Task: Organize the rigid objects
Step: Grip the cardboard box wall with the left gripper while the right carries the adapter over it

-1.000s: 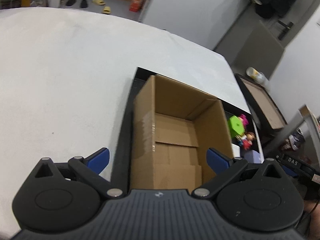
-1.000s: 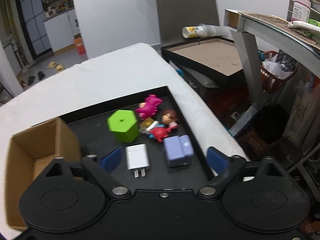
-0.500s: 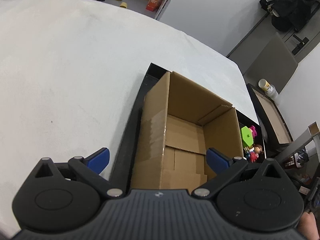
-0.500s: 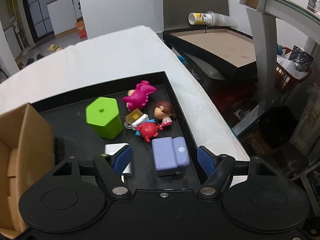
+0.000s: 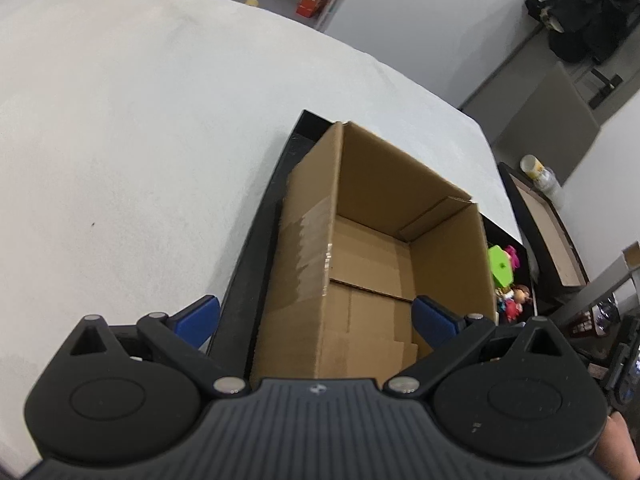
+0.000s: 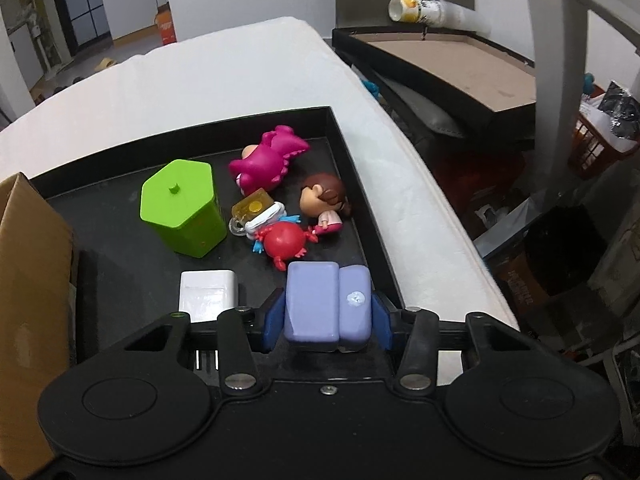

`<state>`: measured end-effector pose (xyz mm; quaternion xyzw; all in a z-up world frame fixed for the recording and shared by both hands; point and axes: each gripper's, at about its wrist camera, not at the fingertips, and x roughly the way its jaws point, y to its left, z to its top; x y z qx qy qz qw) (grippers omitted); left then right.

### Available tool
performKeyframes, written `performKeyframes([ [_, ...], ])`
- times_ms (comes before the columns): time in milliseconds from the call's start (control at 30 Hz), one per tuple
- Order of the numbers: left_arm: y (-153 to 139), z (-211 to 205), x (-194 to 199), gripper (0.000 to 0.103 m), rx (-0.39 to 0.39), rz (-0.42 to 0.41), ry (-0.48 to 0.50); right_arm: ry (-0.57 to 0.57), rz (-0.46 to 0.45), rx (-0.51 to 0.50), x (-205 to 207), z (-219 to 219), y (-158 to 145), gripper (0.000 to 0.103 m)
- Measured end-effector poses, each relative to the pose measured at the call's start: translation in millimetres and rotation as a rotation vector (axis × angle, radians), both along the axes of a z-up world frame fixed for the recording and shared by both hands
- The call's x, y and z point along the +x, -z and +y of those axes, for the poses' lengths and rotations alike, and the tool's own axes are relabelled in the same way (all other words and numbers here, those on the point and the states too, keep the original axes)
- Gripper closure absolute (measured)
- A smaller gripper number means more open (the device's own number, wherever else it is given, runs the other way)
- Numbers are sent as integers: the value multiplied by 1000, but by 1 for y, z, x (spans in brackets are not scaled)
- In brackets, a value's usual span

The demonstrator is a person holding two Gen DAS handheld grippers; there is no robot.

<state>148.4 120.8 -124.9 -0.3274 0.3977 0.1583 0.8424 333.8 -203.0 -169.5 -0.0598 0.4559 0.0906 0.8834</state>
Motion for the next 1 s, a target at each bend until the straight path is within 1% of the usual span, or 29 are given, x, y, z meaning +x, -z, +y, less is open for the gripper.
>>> performKeyframes([
  [133, 6, -2, -1, 3, -26, 6, 11, 7, 14, 8, -2, 0, -2, 59],
  [200, 7, -4, -2, 4, -26, 14, 2, 4, 10, 10, -6, 1, -5, 59],
  [300, 5, -5, -2, 8, -24, 1, 3, 2, -5, 23, -12, 1, -12, 59],
  [400, 5, -5, -1, 21, -15, 7, -6, 0, -19, 44, -15, 0, -21, 59],
  [467, 5, -4, 0, 36, -24, 7, -10, 5, -31, 67, -17, -1, -28, 59],
  [500, 5, -3, 0, 39, -19, 7, -12, 6, -36, 79, -18, -1, -32, 59],
  [567, 5, -3, -1, 53, -8, 5, -21, -1, -51, 96, -22, 1, -38, 59],
  [600, 4, -2, -1, 56, -7, 1, -27, -9, -58, 103, -24, 2, -42, 59],
  [633, 4, -2, -1, 62, -3, -1, -29, -16, -65, 111, -24, 4, -45, 59],
  [767, 5, -2, 1, 71, 16, -5, -33, -43, -91, 139, -30, 11, -60, 59],
  [833, 5, 0, 1, 73, 18, -7, -36, -63, -98, 149, -32, 17, -67, 59],
  [1000, 6, 2, 1, 74, 21, -17, -30, -113, -121, 159, -39, 31, -79, 59],
])
